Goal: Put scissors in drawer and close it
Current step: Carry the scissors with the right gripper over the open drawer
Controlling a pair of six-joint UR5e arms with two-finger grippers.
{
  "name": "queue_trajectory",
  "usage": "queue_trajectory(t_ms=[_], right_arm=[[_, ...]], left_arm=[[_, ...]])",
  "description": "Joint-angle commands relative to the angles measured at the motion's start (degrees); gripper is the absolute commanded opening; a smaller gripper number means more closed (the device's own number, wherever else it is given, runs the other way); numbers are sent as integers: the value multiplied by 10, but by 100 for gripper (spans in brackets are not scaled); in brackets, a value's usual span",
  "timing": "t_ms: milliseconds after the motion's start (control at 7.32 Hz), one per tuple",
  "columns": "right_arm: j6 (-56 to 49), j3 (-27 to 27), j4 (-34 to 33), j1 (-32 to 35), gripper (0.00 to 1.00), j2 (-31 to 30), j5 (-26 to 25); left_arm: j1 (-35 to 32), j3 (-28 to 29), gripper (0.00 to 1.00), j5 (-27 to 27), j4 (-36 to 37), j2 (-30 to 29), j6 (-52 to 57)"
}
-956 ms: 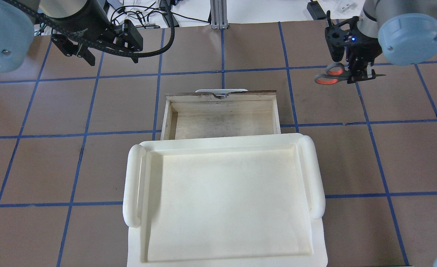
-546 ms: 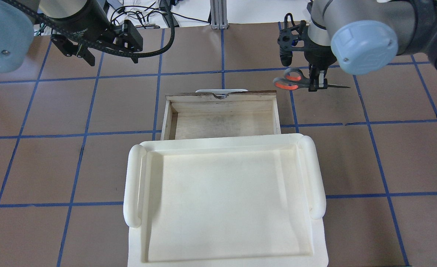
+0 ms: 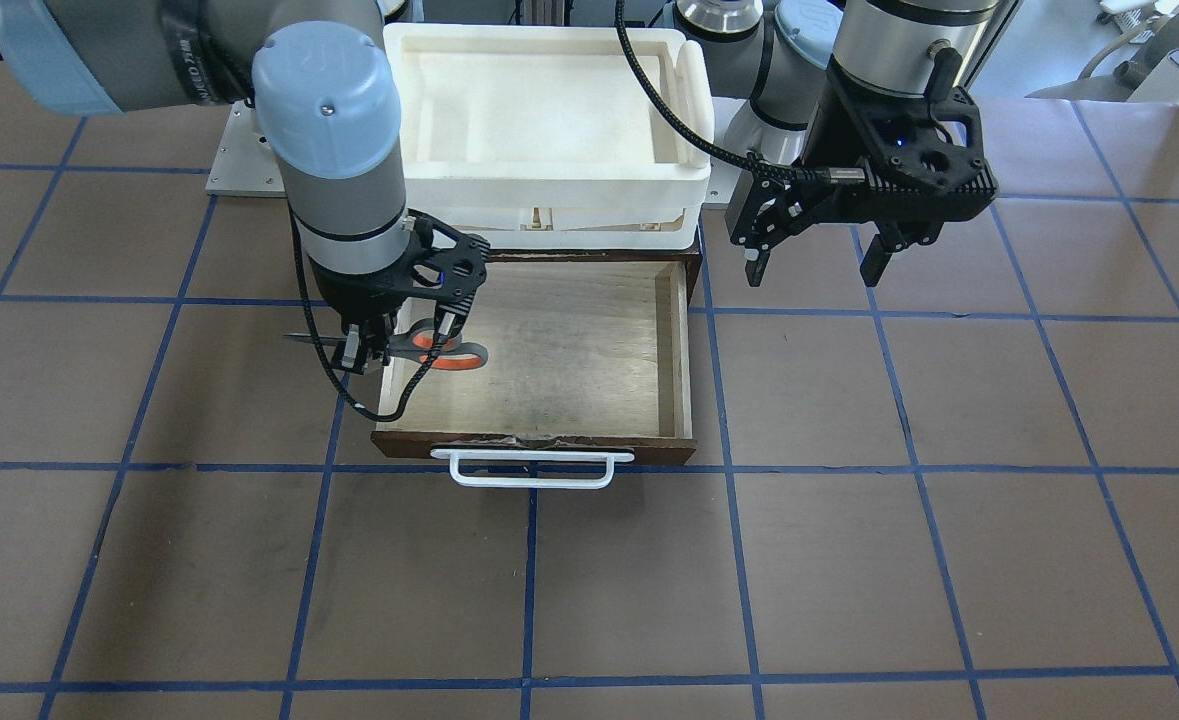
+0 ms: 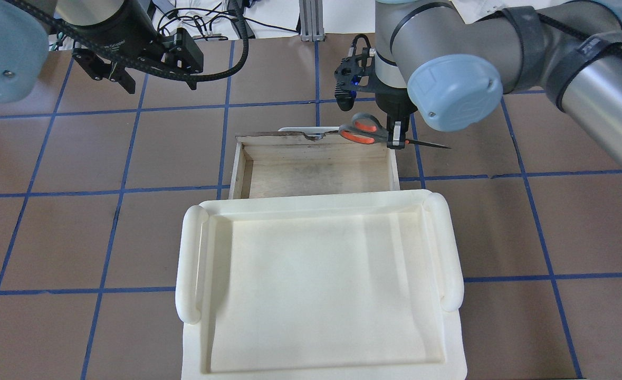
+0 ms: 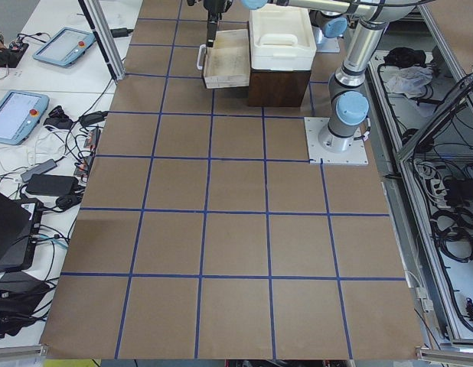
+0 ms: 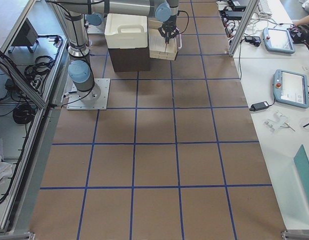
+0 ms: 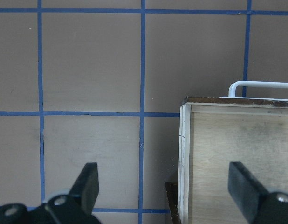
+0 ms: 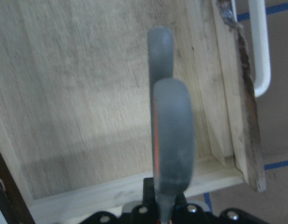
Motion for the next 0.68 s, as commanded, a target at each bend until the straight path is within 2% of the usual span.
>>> queue_trajectory(t_ms=[0, 546], right_arm=[[54, -1, -3, 54, 0, 24, 2], [57, -39, -8, 98, 0, 57, 16]], left_arm=[[0, 0, 100, 0, 0, 0, 0], [0, -8, 100, -2, 1, 2, 0]])
